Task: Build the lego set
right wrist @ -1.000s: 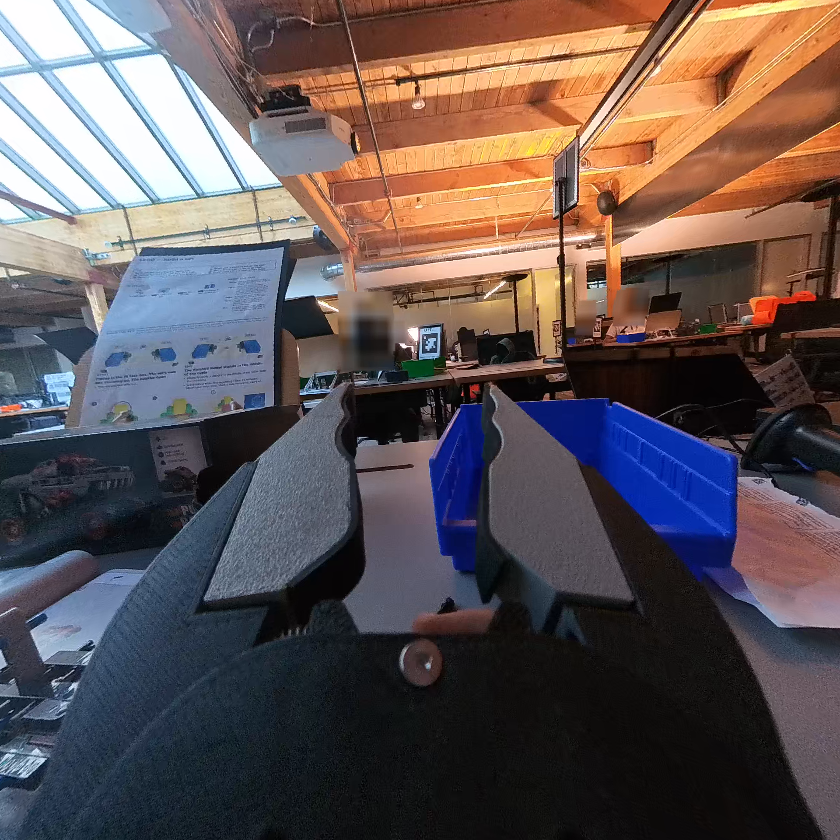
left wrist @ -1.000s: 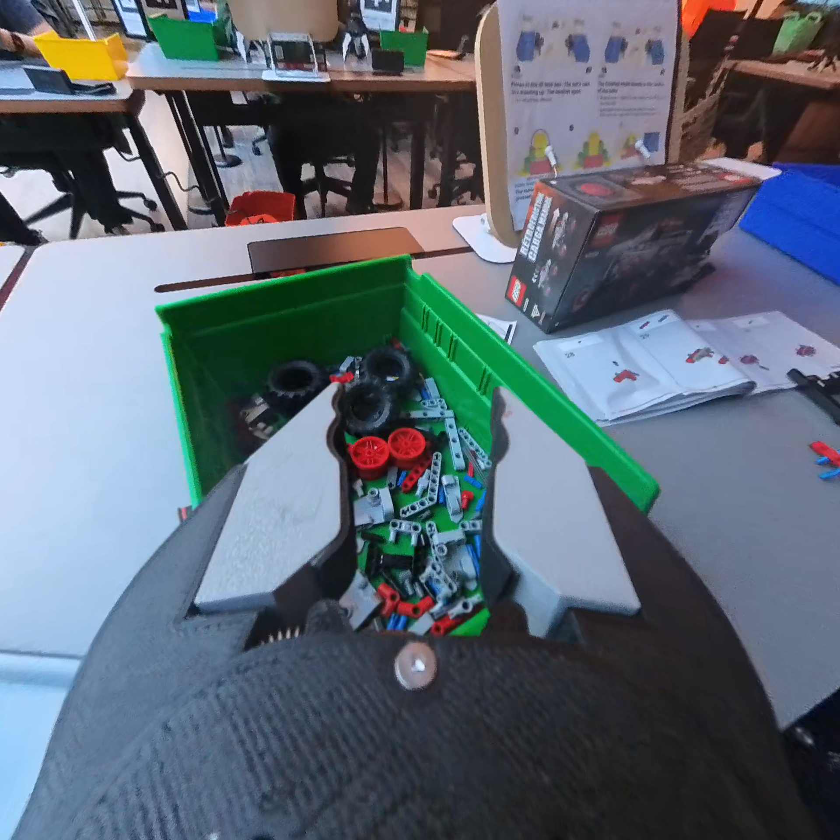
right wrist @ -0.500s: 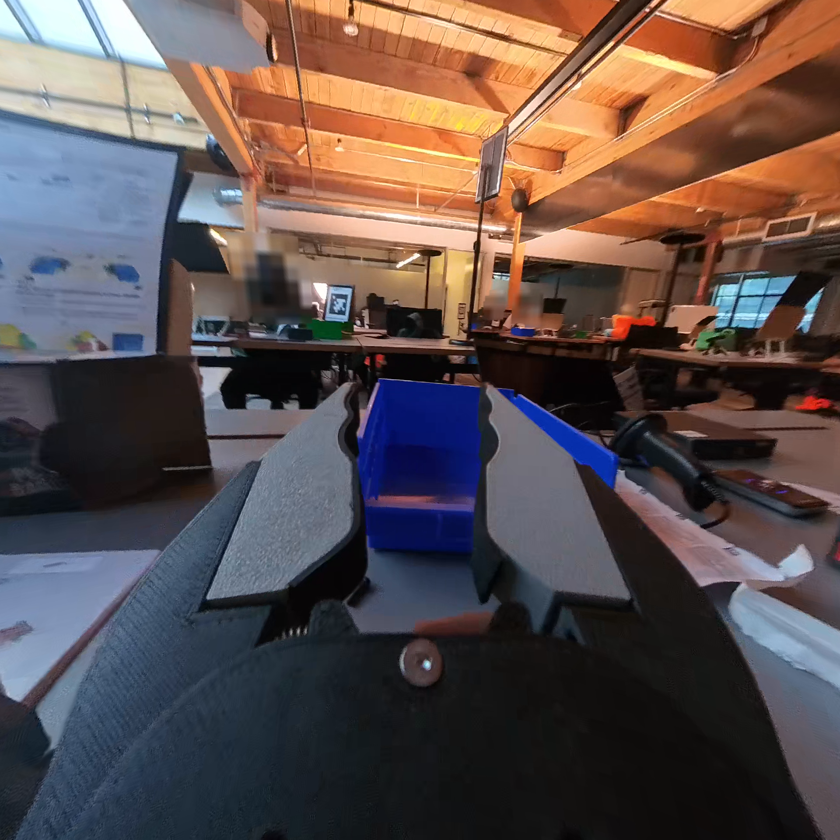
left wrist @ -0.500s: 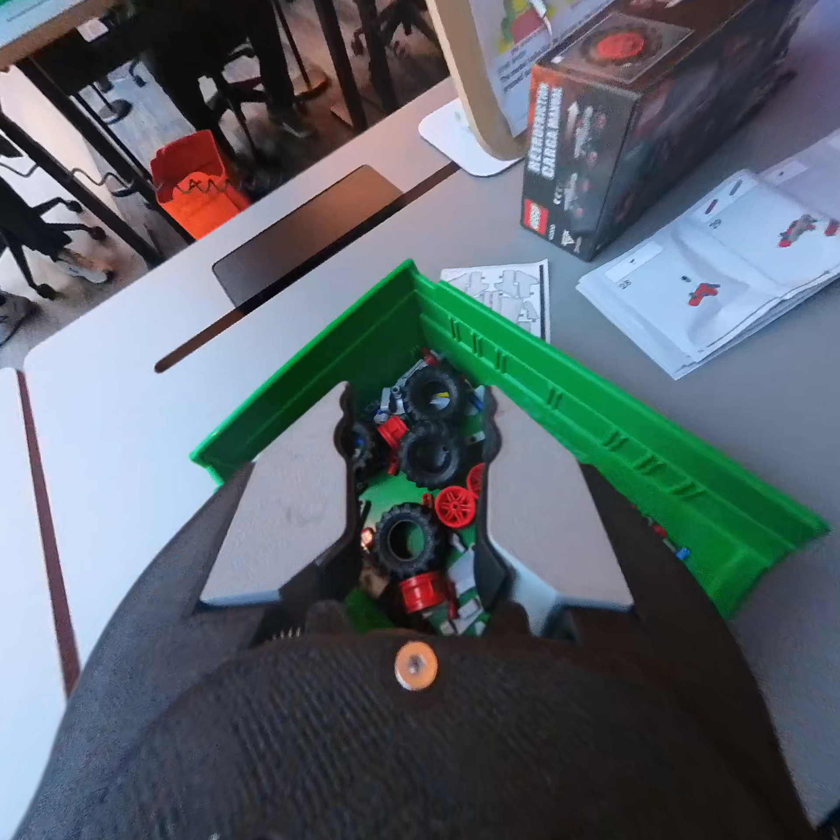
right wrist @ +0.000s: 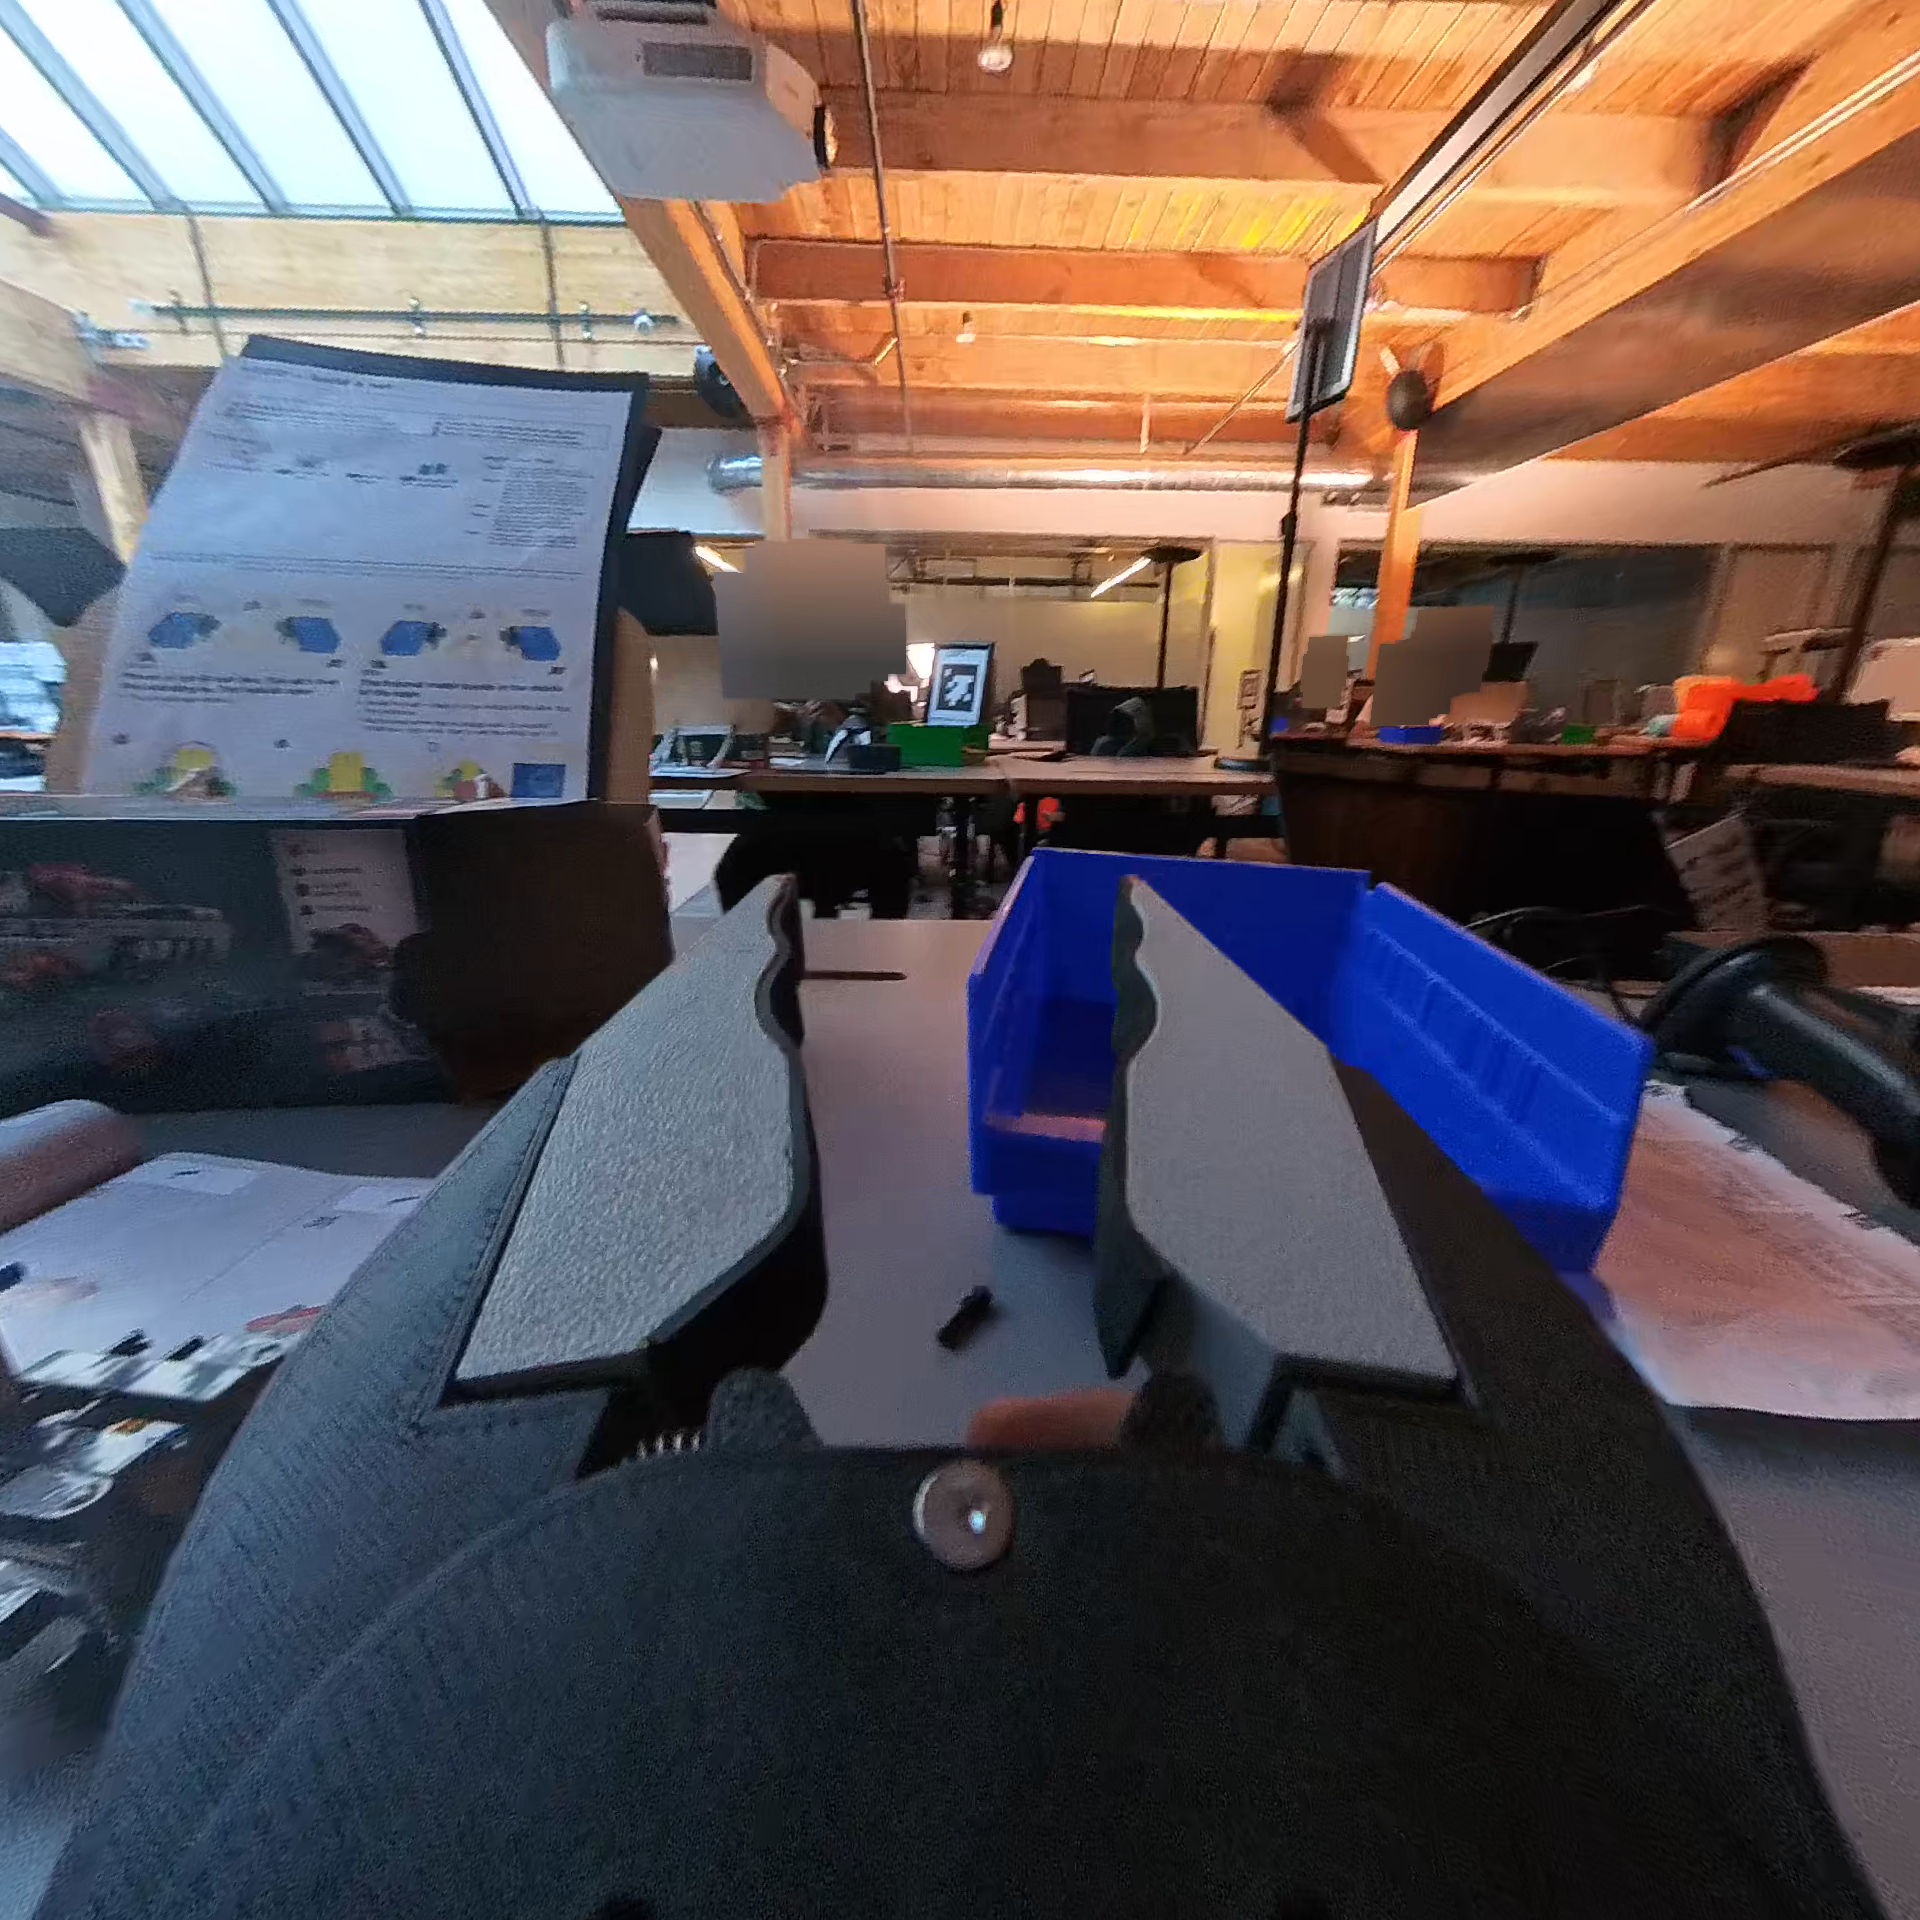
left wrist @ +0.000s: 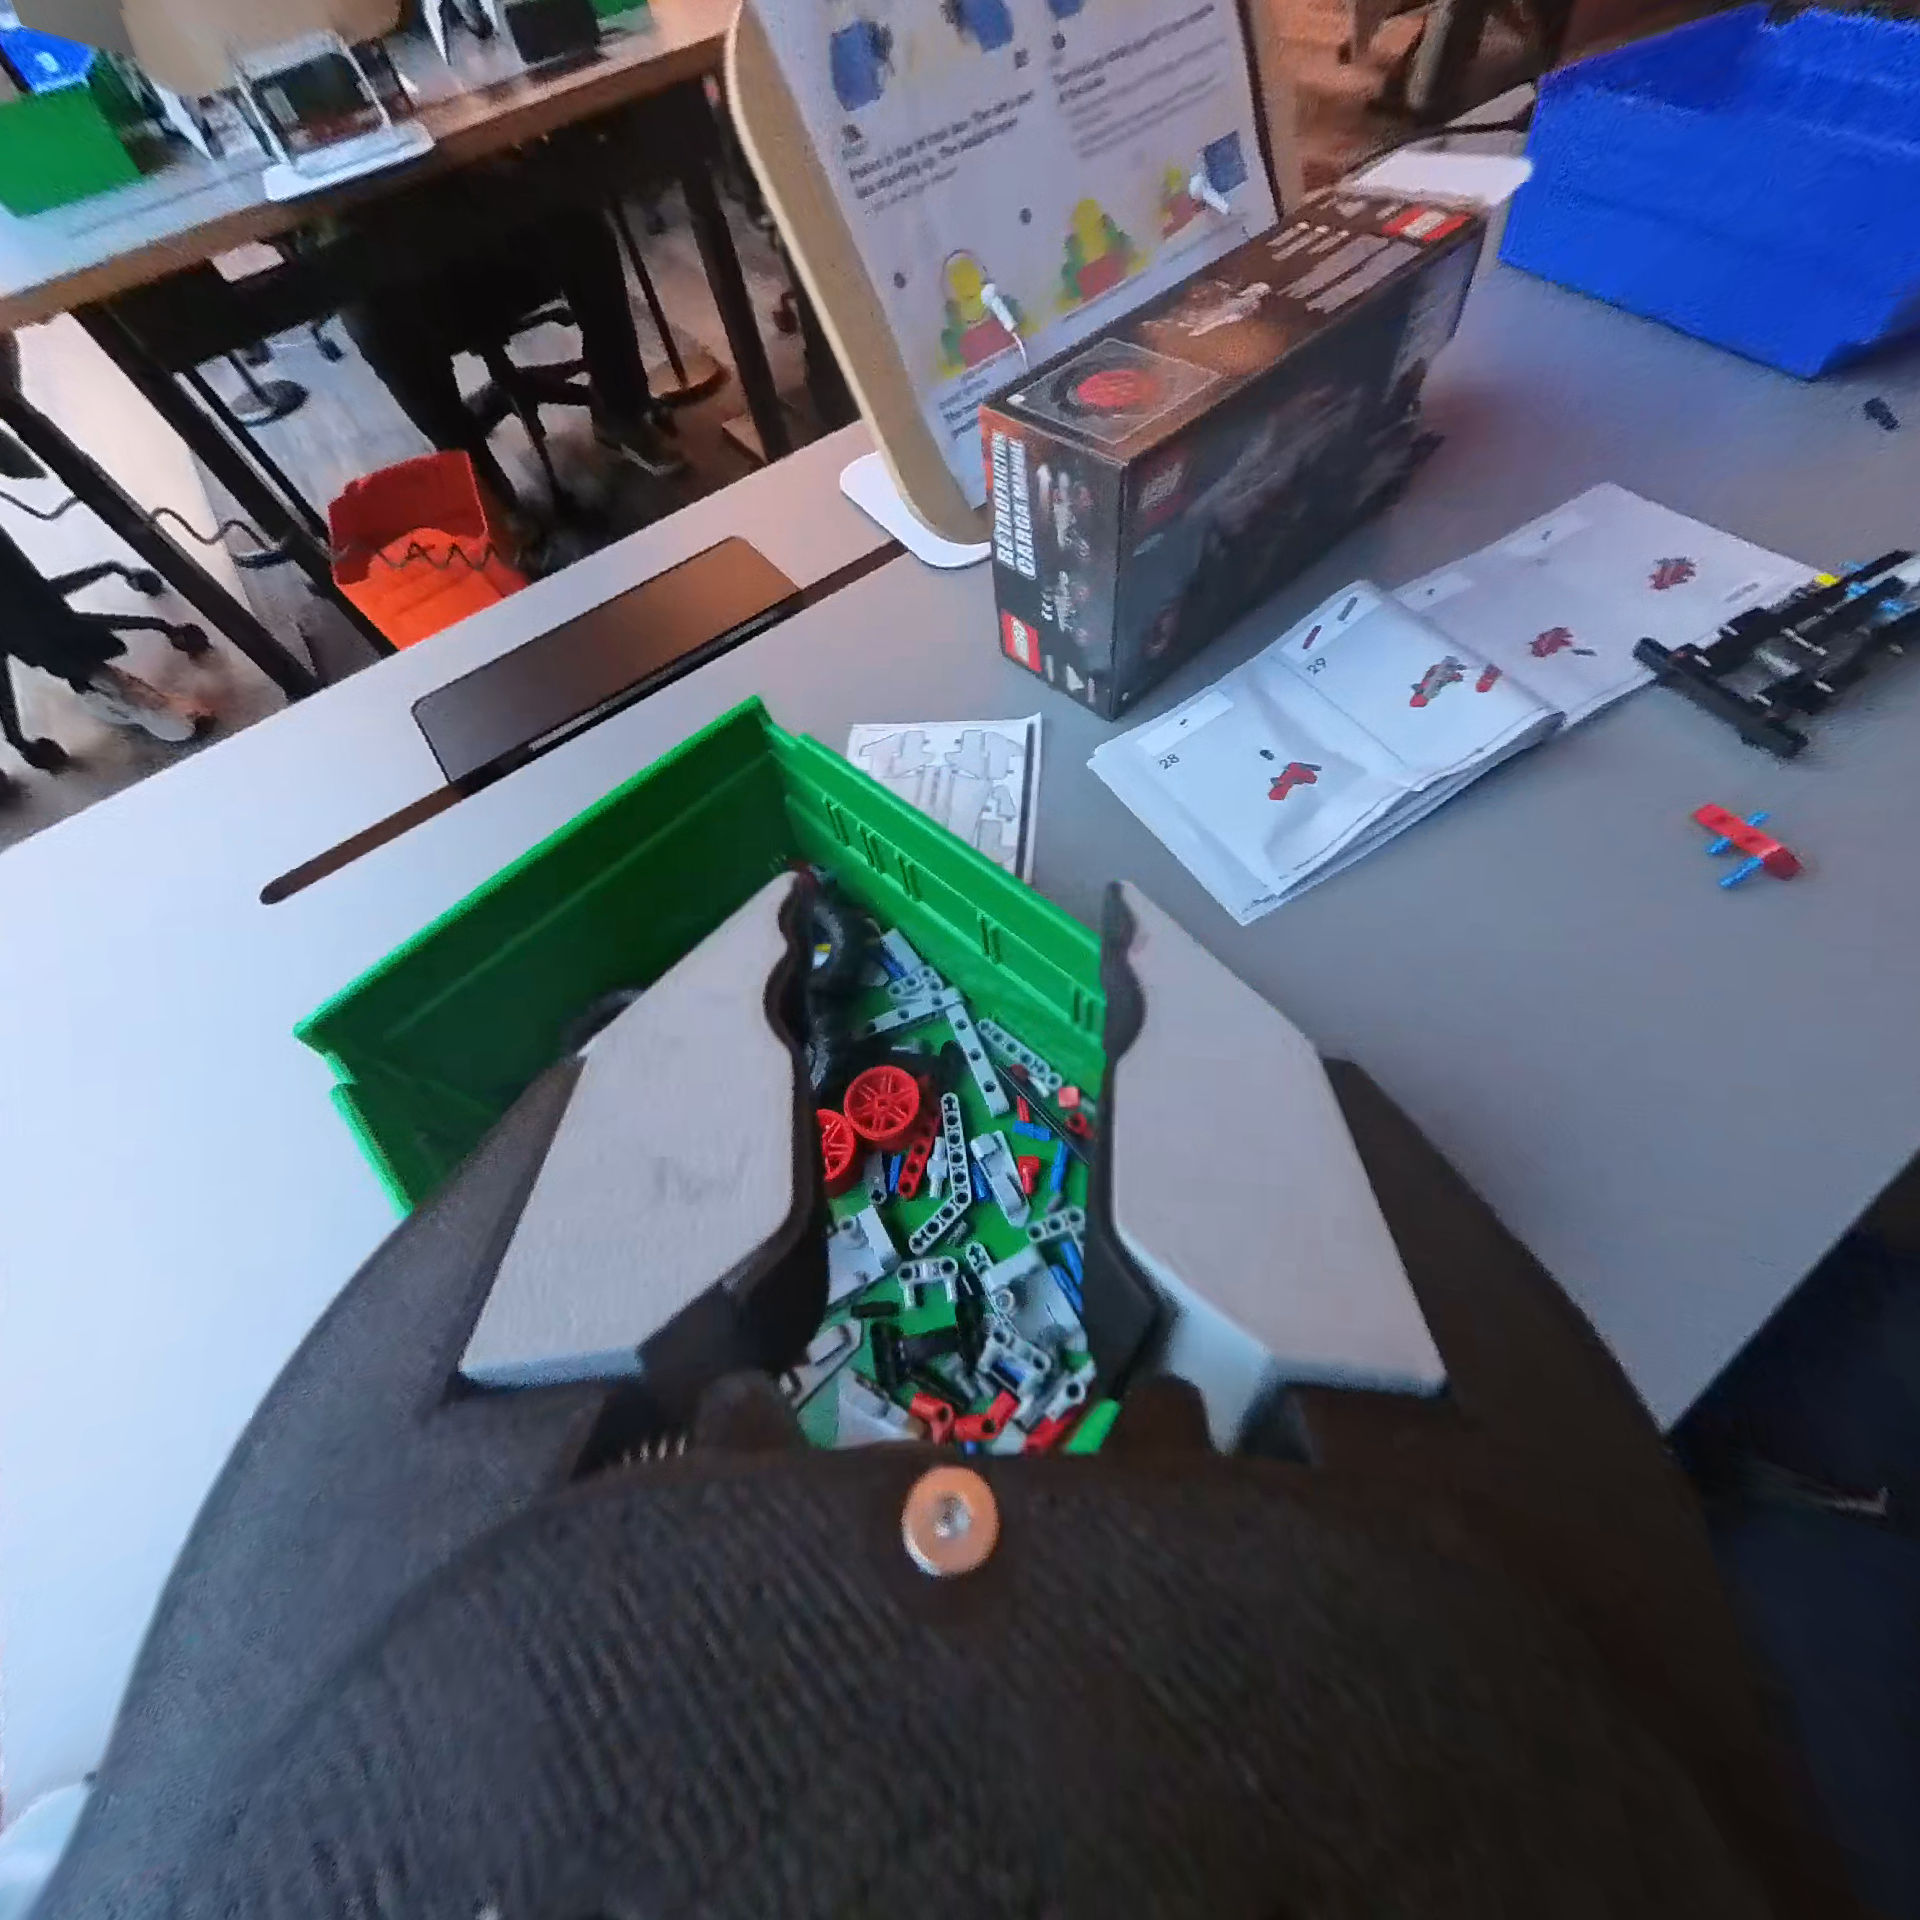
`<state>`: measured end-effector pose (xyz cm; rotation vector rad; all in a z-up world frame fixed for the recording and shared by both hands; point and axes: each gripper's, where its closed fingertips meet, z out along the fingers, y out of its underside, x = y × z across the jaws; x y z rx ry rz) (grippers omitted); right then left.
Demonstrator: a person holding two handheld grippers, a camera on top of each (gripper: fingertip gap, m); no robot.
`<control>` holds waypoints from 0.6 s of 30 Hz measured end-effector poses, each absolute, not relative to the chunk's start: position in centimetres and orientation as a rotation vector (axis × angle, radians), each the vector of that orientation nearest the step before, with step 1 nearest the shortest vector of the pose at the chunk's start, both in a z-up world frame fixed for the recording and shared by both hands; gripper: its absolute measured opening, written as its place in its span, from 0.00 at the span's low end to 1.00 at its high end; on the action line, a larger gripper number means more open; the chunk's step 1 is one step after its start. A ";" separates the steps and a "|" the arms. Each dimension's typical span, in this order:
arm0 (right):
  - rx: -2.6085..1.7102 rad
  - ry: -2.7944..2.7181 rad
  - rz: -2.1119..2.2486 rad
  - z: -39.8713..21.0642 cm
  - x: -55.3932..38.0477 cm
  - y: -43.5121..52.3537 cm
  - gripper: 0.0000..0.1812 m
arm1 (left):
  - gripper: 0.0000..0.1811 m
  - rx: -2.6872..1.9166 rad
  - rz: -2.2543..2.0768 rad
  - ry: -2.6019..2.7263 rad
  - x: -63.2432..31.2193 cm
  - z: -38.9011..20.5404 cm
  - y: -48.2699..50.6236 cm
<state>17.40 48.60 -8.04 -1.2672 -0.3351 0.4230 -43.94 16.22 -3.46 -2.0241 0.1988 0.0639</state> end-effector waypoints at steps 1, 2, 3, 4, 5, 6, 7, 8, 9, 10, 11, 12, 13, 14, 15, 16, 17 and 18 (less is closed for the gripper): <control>-1.279 -0.344 0.444 -8.2 17.1 48.6 0.32 | 0.31 -2.046 0.064 0.216 -43.6 -3.6 16.1; -1.286 -0.358 0.452 -8.4 16.7 48.5 0.32 | 0.32 -2.062 0.064 0.235 -43.4 -3.9 16.0; -1.292 -0.370 0.448 -8.5 16.4 48.5 0.32 | 0.32 -2.073 0.066 0.254 -43.3 -4.2 15.9; -1.299 -0.381 0.436 -8.6 16.1 48.6 0.32 | 0.32 -2.081 0.074 0.264 -43.4 -4.6 15.8; -1.306 -0.387 0.423 -8.7 15.9 48.6 0.32 | 0.32 -2.086 0.078 0.264 -43.8 -5.1 15.8; -1.310 -0.390 0.412 -8.8 15.7 48.7 0.32 | 0.32 -2.091 0.066 0.256 -44.1 -5.6 15.8; -1.310 -0.389 0.402 -8.8 15.6 48.7 0.32 | 0.31 -2.091 0.037 0.243 -44.4 -6.1 15.8; -1.310 -0.385 0.390 -8.7 15.7 48.7 0.32 | 0.30 -2.081 -0.002 0.224 -44.7 -6.4 15.7; -1.307 -0.376 0.376 -8.7 15.8 48.8 0.32 | 0.29 -2.059 -0.041 0.201 -45.0 -6.8 15.6; -1.305 -0.364 0.361 -8.6 16.1 48.9 0.31 | 0.29 -2.041 -0.068 0.181 -45.3 -7.3 15.4; -1.312 -0.347 0.345 -8.7 16.5 49.1 0.31 | 0.29 -2.035 -0.076 0.166 -45.8 -7.9 15.1; -1.326 -0.328 0.328 -8.9 16.9 49.5 0.31 | 0.29 -2.027 -0.060 0.150 -46.6 -8.5 14.7; -1.344 -0.309 0.311 -9.1 17.4 49.8 0.31 | 0.29 -2.017 -0.040 0.139 -47.4 -8.9 14.4; -1.361 -0.288 0.289 -9.4 17.9 50.2 0.31 | 0.28 -2.010 -0.030 0.138 -48.1 -9.1 14.2; -1.376 -0.268 0.262 -9.6 18.4 50.5 0.31 | 0.29 -1.998 -0.034 0.144 -48.5 -9.0 14.0; -1.392 -0.255 0.235 -9.9 18.8 50.8 0.31 | 0.29 -1.977 -0.058 0.162 -48.5 -8.5 14.0; -1.407 -0.245 0.199 -10.2 19.1 51.1 0.31 | 0.29 -1.950 -0.081 0.189 -48.5 -7.7 14.0; -1.423 -0.239 0.148 -10.5 19.5 51.4 0.31 | 0.29 -1.938 -0.092 0.208 -48.6 -7.0 14.2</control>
